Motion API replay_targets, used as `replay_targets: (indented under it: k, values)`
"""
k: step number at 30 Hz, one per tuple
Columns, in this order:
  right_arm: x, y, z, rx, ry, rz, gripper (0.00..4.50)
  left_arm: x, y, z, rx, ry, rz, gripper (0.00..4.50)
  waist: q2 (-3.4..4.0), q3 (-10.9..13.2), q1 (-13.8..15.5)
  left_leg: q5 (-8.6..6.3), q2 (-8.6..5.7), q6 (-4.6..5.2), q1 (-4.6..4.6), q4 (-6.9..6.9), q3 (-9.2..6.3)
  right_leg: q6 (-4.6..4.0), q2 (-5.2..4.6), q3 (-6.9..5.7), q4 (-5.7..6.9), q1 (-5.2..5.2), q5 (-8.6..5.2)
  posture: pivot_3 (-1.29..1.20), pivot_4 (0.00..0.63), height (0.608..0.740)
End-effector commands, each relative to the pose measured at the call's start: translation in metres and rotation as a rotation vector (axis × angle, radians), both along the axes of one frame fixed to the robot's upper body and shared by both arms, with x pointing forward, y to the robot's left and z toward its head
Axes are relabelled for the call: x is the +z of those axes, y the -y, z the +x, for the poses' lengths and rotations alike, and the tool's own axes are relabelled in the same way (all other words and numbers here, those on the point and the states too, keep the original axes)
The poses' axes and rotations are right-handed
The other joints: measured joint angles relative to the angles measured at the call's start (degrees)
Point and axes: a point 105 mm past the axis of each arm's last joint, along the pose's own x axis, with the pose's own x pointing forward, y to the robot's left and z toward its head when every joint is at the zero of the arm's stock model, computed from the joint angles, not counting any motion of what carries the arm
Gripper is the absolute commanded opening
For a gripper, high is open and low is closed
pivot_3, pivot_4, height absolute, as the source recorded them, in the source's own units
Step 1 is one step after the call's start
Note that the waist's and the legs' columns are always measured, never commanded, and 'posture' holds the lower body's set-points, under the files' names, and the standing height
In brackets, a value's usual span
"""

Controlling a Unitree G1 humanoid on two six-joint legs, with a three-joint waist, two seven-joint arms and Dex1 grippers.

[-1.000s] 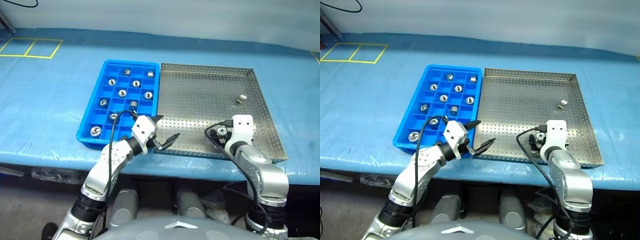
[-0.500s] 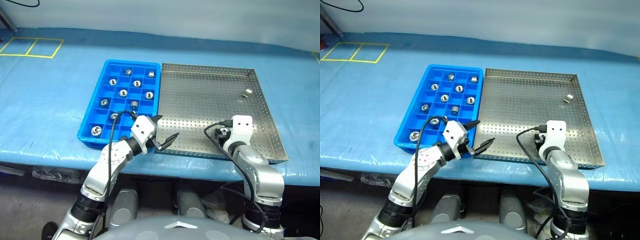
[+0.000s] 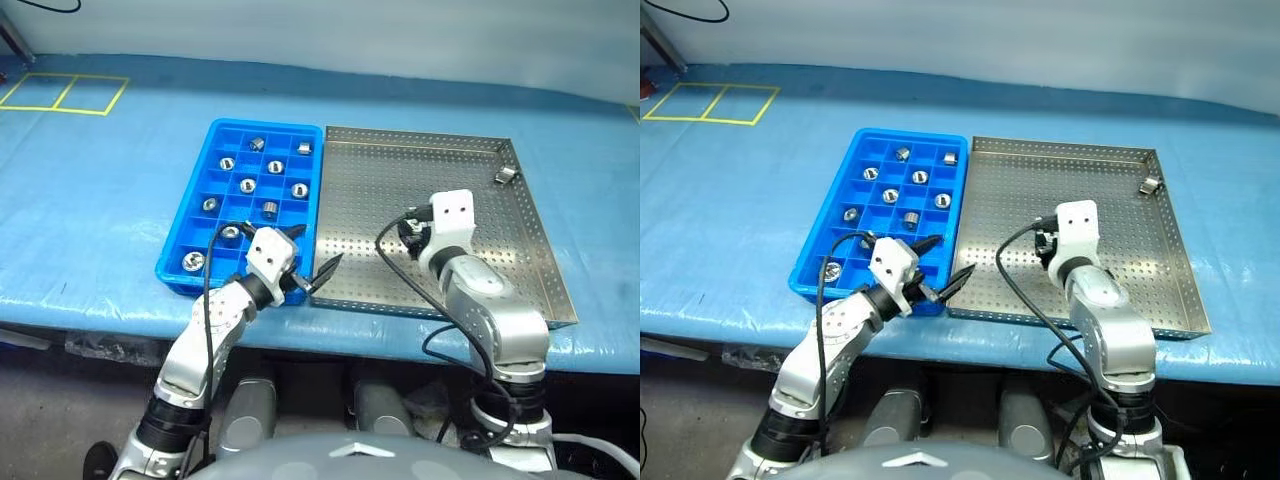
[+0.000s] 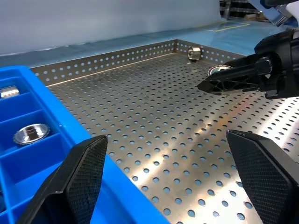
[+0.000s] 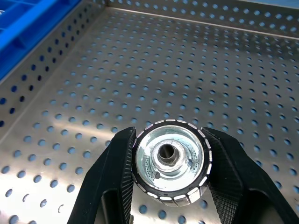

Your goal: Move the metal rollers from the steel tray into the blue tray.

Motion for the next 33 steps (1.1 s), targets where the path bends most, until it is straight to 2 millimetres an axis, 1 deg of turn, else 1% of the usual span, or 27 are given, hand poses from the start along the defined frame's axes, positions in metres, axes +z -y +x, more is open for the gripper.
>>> replay_targets:
  k: [1,6,7,11,14,16,20,26,33]
  values:
    - [0.01,-0.02,0.011,0.093,0.046,-0.016,1.84,0.018,-0.014,-0.007,0.066,0.06,-0.021,4.5,-0.01,0.0,0.3,0.0,0.0,0.0,0.01,0.0,0.0,0.0,0.0,-0.01,-0.01,0.0,0.0,0.21,0.15,0.74]
    - [0.016,-0.046,0.023,0.203,0.067,-0.015,1.84,0.019,-0.039,-0.018,0.177,0.052,-0.009,4.5,-0.01,0.0,2.0,0.0,0.02,0.0,0.02,-0.04,-0.03,-0.04,0.01,-0.05,0.02,-0.02,-0.02,0.29,0.15,0.74]
    - [0.017,-0.049,0.024,0.219,0.069,-0.016,1.84,0.02,-0.042,-0.02,0.192,0.051,-0.007,4.5,-0.01,0.0,2.4,0.0,0.02,0.0,0.02,-0.05,-0.03,-0.05,0.01,-0.06,0.02,-0.03,-0.03,0.33,0.15,0.74]
    - [0.021,-0.072,0.025,0.308,0.078,-0.011,1.84,0.021,-0.057,-0.029,0.276,0.044,-0.011,4.5,-0.03,0.0,4.4,0.0,0.02,-0.01,-0.02,-0.08,-0.05,-0.07,0.0,-0.09,-0.03,-0.04,-0.04,0.37,0.15,0.74]
    - [0.024,-0.084,0.023,0.358,0.084,-0.002,1.84,0.021,-0.063,-0.036,0.312,0.035,-0.013,4.5,-0.03,0.0,5.7,-0.01,0.02,-0.01,-0.04,-0.14,-0.05,-0.09,0.0,-0.1,-0.05,-0.08,-0.05,0.41,0.15,0.74]
    - [0.025,-0.089,0.021,0.378,0.085,0.004,1.84,0.021,-0.065,-0.038,0.324,0.03,-0.017,4.5,-0.03,0.0,6.5,-0.01,0.02,-0.02,-0.04,-0.18,-0.06,-0.12,0.0,-0.13,-0.05,-0.09,-0.07,0.42,0.15,0.74]
    - [0.02,-0.101,0.012,0.445,0.054,0.011,1.84,0.02,-0.067,-0.043,0.351,0.022,-0.028,4.5,-0.03,0.0,8.3,-0.02,0.03,-0.04,-0.06,-0.21,-0.08,-0.15,-0.01,-0.18,-0.08,-0.11,-0.09,0.43,0.15,0.74]
    - [-0.002,-0.108,0.001,0.494,-0.035,-0.022,1.84,0.019,-0.065,-0.043,0.354,0.016,-0.032,4.5,-0.03,0.0,9.5,-0.04,0.04,-0.08,-0.08,-0.3,-0.08,-0.21,-0.01,-0.22,-0.11,-0.18,-0.13,0.44,0.15,0.74]
    - [-0.017,-0.1,-0.004,0.469,-0.101,-0.039,1.84,0.017,-0.06,-0.043,0.336,0.005,-0.032,4.5,-0.03,0.0,11.2,-0.09,0.05,-0.15,-0.07,-0.32,-0.08,-0.23,-0.02,-0.25,-0.16,-0.17,-0.15,0.42,0.15,0.74]
